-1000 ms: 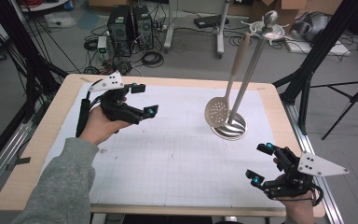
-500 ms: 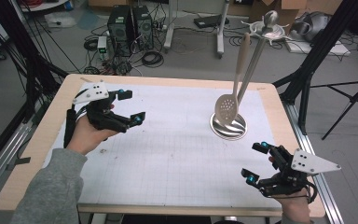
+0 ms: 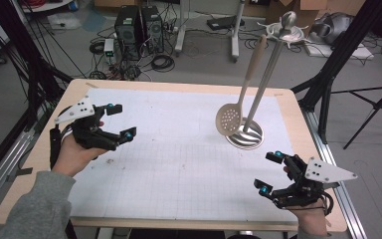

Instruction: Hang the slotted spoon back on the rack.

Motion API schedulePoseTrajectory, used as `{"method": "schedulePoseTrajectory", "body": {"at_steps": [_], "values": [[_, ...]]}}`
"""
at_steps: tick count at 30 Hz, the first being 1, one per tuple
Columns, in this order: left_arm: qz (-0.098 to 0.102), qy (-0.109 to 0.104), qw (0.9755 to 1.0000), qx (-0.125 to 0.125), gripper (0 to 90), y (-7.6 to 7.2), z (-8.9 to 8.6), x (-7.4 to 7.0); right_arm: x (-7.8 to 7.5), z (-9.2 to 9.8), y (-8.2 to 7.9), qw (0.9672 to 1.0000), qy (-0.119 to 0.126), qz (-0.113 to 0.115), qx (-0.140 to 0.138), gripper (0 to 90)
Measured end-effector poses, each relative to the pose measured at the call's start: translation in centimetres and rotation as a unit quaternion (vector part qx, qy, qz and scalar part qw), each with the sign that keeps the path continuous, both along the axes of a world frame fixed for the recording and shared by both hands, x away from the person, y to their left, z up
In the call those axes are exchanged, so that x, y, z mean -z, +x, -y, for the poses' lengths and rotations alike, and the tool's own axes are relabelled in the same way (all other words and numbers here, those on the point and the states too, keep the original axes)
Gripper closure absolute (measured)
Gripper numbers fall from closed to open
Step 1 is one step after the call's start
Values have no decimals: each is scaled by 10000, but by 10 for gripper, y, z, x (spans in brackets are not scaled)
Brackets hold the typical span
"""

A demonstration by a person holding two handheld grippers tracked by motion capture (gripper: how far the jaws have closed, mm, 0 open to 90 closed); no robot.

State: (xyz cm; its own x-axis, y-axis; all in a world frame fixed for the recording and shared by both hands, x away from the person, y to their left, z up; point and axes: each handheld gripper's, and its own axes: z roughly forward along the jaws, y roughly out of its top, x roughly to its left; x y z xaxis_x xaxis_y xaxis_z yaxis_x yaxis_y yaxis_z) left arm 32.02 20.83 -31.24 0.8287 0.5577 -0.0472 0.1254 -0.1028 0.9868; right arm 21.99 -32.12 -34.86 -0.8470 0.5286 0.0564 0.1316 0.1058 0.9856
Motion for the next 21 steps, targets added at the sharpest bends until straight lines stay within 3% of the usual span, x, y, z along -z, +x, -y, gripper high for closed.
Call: {"method": "schedulePoseTrajectory", "body": {"at_steps": [16, 21], "values": [[121, 168, 9989, -416, 45, -21, -19, 20, 2, 0, 5, 10000, 8, -19, 46, 102], [212, 205, 9972, -683, 45, -27, -31, 23, 2, 0, 5, 10000, 50, -54, 64, 102]]}}
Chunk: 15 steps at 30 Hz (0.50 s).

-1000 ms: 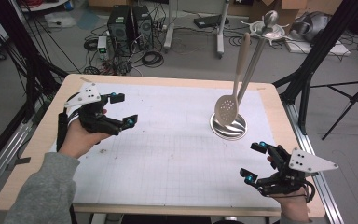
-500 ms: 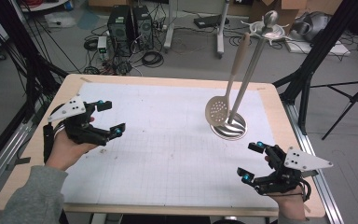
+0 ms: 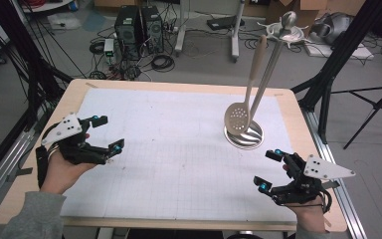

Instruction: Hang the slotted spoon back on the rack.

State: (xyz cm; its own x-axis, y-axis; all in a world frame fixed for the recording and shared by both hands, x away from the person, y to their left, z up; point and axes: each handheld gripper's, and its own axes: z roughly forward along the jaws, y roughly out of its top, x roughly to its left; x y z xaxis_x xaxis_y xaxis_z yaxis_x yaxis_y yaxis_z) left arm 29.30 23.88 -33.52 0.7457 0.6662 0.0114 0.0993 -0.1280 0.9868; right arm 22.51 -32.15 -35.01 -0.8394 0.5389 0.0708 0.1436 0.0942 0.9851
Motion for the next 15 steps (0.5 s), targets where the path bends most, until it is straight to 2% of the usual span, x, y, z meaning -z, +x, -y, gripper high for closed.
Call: {"method": "schedulePoseTrajectory", "body": {"at_steps": [3, 8, 15], "values": [[5, -31, 9998, -172, 45, -3, -9, 2, 1, 0, 2, 10000, -19, 64, -17, 102], [52, -44, 9990, -446, 45, -11, -21, 6, 1, -3, 2, 10000, -42, 23, -29, 102], [44, 9, 9980, -633, 45, -21, -28, 15, 2, -5, 4, 10000, -70, 1, -44, 102]]}}
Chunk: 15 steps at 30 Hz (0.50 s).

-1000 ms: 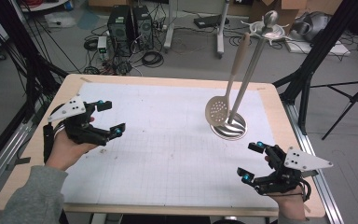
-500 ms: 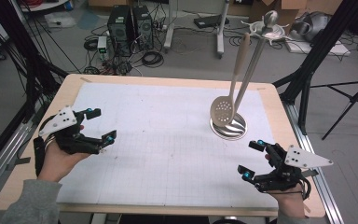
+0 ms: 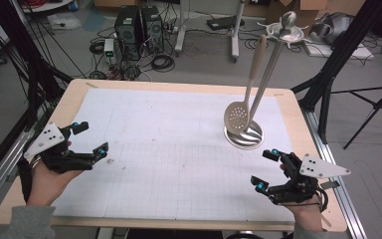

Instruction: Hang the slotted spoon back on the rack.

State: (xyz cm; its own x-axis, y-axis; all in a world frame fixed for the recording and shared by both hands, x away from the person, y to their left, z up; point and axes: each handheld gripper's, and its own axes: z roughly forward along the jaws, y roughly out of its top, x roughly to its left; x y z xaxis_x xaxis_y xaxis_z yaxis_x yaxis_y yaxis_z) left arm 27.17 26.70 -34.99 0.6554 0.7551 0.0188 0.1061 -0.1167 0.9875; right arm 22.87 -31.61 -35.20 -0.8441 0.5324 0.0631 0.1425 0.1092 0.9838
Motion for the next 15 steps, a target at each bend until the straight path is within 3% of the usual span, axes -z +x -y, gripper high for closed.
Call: {"method": "schedulePoseTrajectory", "body": {"at_steps": [9, 15], "values": [[91, 122, 9995, -285, 45, -14, -4, 7, 0, -1, 1, 10000, -10, 3, 2, 102], [102, 73, 9990, -425, 46, -23, -8, 11, 0, 0, 0, 10000, 4, -9, 15, 102]]}}
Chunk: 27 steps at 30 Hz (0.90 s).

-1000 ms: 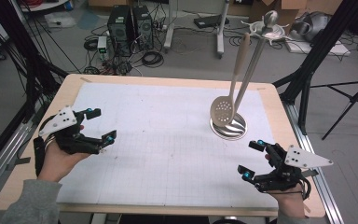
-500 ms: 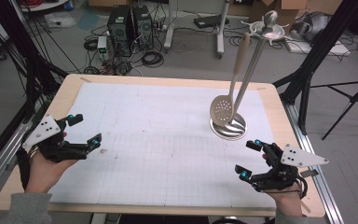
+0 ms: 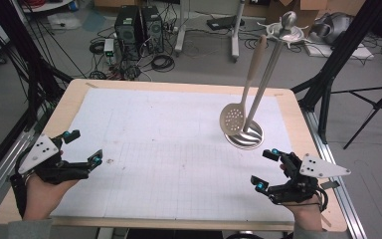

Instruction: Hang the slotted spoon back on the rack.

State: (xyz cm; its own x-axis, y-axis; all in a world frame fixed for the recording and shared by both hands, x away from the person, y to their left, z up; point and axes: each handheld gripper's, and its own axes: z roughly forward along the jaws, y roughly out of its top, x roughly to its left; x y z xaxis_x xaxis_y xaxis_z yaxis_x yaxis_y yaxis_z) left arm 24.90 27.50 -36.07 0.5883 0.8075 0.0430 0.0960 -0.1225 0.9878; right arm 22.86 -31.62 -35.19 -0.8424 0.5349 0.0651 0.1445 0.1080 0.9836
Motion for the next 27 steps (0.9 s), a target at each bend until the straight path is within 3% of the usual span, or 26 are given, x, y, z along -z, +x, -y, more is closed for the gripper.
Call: {"method": "schedulePoseTrajectory", "body": {"at_steps": [3, 17, 20, 27], "values": [[-4, 79, 9999, -77, 46, -4, -2, 2, 0, 0, 0, 10000, -3, -11, 3, 102], [-124, -184, 9995, -243, 45, -15, -17, 18, 1, -2, 1, 10000, -23, -5, 6, 102], [-239, -236, 9992, -227, 45, -17, -20, 21, 2, -1, 2, 10000, -22, -28, 29, 102], [-289, -261, 9989, -255, 46, -20, -24, 27, 4, 0, 2, 9999, 40, -61, 69, 102]]}}
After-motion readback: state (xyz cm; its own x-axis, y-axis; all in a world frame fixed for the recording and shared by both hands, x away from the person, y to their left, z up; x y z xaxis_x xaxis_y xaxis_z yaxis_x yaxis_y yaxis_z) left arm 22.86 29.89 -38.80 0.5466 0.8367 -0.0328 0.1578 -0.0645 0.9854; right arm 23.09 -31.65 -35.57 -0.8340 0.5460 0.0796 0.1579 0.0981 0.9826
